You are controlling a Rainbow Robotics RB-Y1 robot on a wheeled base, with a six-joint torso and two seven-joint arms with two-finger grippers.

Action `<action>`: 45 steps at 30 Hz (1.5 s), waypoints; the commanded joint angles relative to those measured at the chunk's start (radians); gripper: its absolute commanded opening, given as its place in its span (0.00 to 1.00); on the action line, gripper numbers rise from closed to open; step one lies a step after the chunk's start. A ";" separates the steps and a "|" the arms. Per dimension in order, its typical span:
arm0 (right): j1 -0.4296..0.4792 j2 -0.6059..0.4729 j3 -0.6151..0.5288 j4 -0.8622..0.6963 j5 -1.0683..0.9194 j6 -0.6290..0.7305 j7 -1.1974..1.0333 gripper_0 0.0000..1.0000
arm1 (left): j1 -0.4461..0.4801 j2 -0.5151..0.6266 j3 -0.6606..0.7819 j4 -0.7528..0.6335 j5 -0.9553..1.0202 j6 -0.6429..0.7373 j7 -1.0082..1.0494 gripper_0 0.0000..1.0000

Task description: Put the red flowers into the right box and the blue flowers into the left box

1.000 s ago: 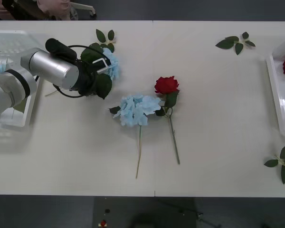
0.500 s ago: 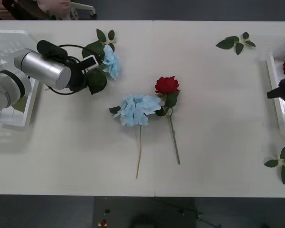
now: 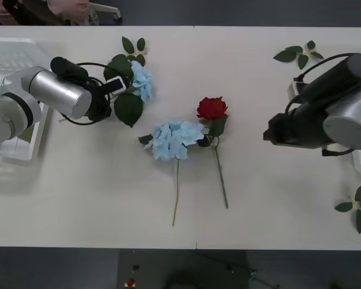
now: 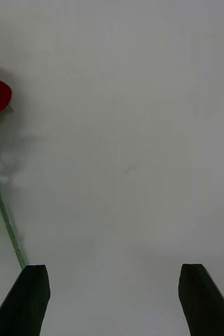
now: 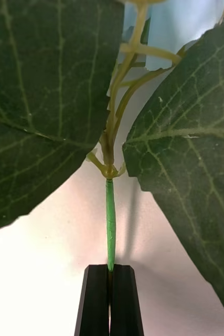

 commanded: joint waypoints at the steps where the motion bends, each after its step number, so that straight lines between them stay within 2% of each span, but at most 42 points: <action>1: -0.082 0.101 0.097 0.040 0.101 -0.008 -0.101 0.72 | -0.030 0.017 0.014 -0.001 0.005 -0.020 0.023 0.00; 7: -0.088 0.279 0.119 0.155 0.244 -0.007 -0.113 0.72 | -0.039 0.030 0.020 -0.013 0.025 -0.032 0.034 0.00; 10: -0.088 0.347 0.119 0.212 0.304 -0.010 -0.110 0.72 | -0.053 0.081 0.051 -0.085 0.106 -0.008 0.035 0.00; 13: -0.088 0.387 0.119 0.262 0.336 -0.025 -0.105 0.72 | -0.056 0.167 0.116 -0.216 0.180 0.093 0.035 0.00; 18: -0.099 0.416 0.145 0.316 0.363 -0.062 -0.101 0.72 | -0.054 0.373 0.228 -0.495 0.346 0.343 0.038 0.00; 20: -0.102 0.417 0.171 0.337 0.380 -0.083 -0.105 0.72 | -0.054 0.488 0.273 -0.602 0.412 0.451 0.043 0.00; 24: -0.101 0.431 0.192 0.393 0.394 -0.120 -0.099 0.72 | -0.056 0.684 0.313 -0.682 0.496 0.583 0.035 0.00; 26: -0.102 0.445 0.203 0.423 0.408 -0.139 -0.096 0.72 | -0.056 0.774 0.314 -0.697 0.499 0.624 0.014 0.00; 30: -0.102 0.470 0.206 0.457 0.420 -0.165 -0.085 0.72 | -0.041 0.874 0.314 -0.657 0.429 0.653 -0.092 0.00; 33: -0.102 0.477 0.206 0.466 0.423 -0.172 -0.079 0.72 | -0.013 0.891 0.313 -0.624 0.355 0.655 -0.192 0.00; 36: -0.102 0.483 0.206 0.469 0.422 -0.177 -0.069 0.72 | 0.065 0.880 0.313 -0.575 0.258 0.647 -0.294 0.00; 41: -0.101 0.485 0.211 0.474 0.422 -0.174 -0.053 0.72 | 0.193 0.843 0.313 -0.521 0.240 0.566 -0.406 0.00; 43: -0.102 0.485 0.218 0.480 0.422 -0.175 -0.046 0.67 | 0.234 0.833 0.313 -0.513 0.214 0.532 -0.443 0.00; 45: -0.101 0.485 0.226 0.485 0.426 -0.174 -0.039 0.55 | 0.278 0.831 0.313 -0.512 0.206 0.503 -0.465 0.00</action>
